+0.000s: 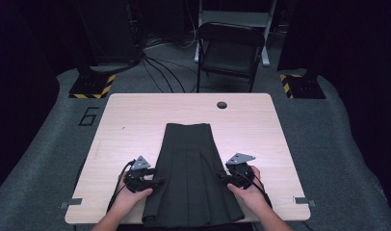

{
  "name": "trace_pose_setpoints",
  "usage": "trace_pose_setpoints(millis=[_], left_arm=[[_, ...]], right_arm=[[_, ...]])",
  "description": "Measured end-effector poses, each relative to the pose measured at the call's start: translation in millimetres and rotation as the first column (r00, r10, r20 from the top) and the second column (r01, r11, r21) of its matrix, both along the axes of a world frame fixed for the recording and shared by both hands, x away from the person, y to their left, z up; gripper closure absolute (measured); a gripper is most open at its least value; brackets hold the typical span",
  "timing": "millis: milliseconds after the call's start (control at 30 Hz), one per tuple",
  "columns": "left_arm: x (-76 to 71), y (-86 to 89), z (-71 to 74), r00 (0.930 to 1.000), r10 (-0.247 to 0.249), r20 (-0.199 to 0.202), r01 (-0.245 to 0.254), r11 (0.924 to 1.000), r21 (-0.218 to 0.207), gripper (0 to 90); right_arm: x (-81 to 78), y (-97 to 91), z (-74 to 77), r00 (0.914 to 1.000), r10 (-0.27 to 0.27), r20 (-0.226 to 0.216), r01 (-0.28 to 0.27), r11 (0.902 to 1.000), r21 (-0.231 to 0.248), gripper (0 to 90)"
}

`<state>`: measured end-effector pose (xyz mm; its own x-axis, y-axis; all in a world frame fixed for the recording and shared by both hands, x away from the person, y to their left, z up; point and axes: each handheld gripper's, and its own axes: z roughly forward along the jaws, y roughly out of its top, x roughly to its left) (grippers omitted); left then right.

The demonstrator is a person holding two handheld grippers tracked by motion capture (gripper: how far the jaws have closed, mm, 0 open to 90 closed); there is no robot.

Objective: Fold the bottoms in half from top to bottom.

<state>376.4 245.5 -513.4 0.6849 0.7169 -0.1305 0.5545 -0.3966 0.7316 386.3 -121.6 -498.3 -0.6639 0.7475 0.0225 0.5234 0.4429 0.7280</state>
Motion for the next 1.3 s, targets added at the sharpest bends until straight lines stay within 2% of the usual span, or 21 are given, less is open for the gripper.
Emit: trace_pose_setpoints(millis=[33,100,167,200,267,333,400,467,633,667,767,867,1000,1133,1167,1267,1300], left_arm=[[0.4,-0.1,-0.2,1.0,0.005,0.006,-0.005,1.0,-0.004,40.1],[1.6,0.8,1.3,0.9999,0.005,-0.01,-0.005,0.9999,-0.014,40.1],[4.5,1.5,2.9,0.9999,0.011,-0.013,-0.011,0.9997,-0.023,40.1],[5.6,0.2,3.3,0.9994,0.029,-0.017,-0.03,0.9988,-0.04,40.1],[9.6,-0.2,6.9,0.9994,0.029,-0.018,-0.03,0.9992,-0.028,40.2],[13.0,-1.8,11.0,0.9995,0.026,-0.019,-0.026,0.999,-0.037,40.3],[15.5,-3.9,14.4,0.9995,0.026,-0.02,-0.027,0.9985,-0.047,40.3],[17.5,-6.5,18.4,0.9995,0.021,-0.022,-0.022,0.9984,-0.052,40.3],[28.4,-14.3,26.7,0.9999,0.012,-0.003,-0.012,0.9991,-0.041,40.0],[31.4,-15.6,27.8,1.0,0.009,-0.001,-0.009,0.9995,-0.031,39.8],[39.9,-21.7,29.4,0.9997,0.022,0.008,-0.021,0.9988,-0.043,39.6],[47.7,-27.7,32.0,0.9995,0.017,0.025,-0.017,0.9995,-0.025,39.9],[59.9,-33.9,33.1,0.9988,0.033,0.037,-0.033,0.9994,-0.013,39.8],[70.8,-35.4,33.5,0.998,0.049,0.04,-0.049,0.9987,0.008,39.9],[73.6,-35.6,33.8,0.9976,0.057,0.038,-0.057,0.9983,0.007,39.8],[81.7,-35.3,34.2,0.9964,0.077,0.036,-0.077,0.997,0.0,39.9],[84.4,-34.8,34.0,0.9958,0.082,0.041,-0.083,0.9965,0.012,39.9]], right_arm=[[-0.2,0.9,0.4,1.0,0.004,0.001,-0.004,0.9999,0.011,45.6],[-0.3,4.2,0.6,0.9998,0.019,-0.002,-0.019,0.9997,0.015,45.3],[-0.1,8.6,0.1,0.9986,0.052,0.006,-0.052,0.9986,0.011,43.8],[-1.5,11.1,0.1,0.9981,0.061,0.002,-0.061,0.9981,0.008,43.8],[-5.1,15.5,1.6,0.9963,0.086,0.008,-0.086,0.9962,0.012,43.6],[-6.9,17.7,2.8,0.9924,0.121,0.023,-0.122,0.9926,0.009,43.6],[-8.4,20.9,3.4,0.9911,0.129,0.032,-0.129,0.9916,0.002,43.0],[-8.8,22.9,3.1,0.9916,0.127,0.023,-0.127,0.9919,0.0,42.9],[-8.1,23.2,3.8,0.9889,0.145,0.033,-0.145,0.9895,-0.006,42.9],[-7.5,23.2,3.3,0.9886,0.148,0.028,-0.148,0.989,-0.006,42.7],[-5.7,24.7,0.8,0.9899,0.141,0.012,-0.141,0.99,-0.004,42.5],[-1.3,25.9,-2.6,0.9904,0.138,0.01,-0.137,0.9901,-0.028,42.9],[1.4,25.6,-7.2,0.992,0.125,-0.018,-0.126,0.9903,-0.059,44.9],[2.1,25.0,-12.0,0.9909,0.133,-0.018,-0.134,0.985,-0.108,48.0],[1.3,26.0,-12.5,0.992,0.125,-0.02,-0.126,0.9872,-0.098,48.5],[1.9,23.3,-11.8,0.99,0.137,-0.032,-0.14,0.9849,-0.102,49.7],[1.6,23.3,-11.7,0.9908,0.132,-0.03,-0.134,0.9863,-0.095,49.9]])
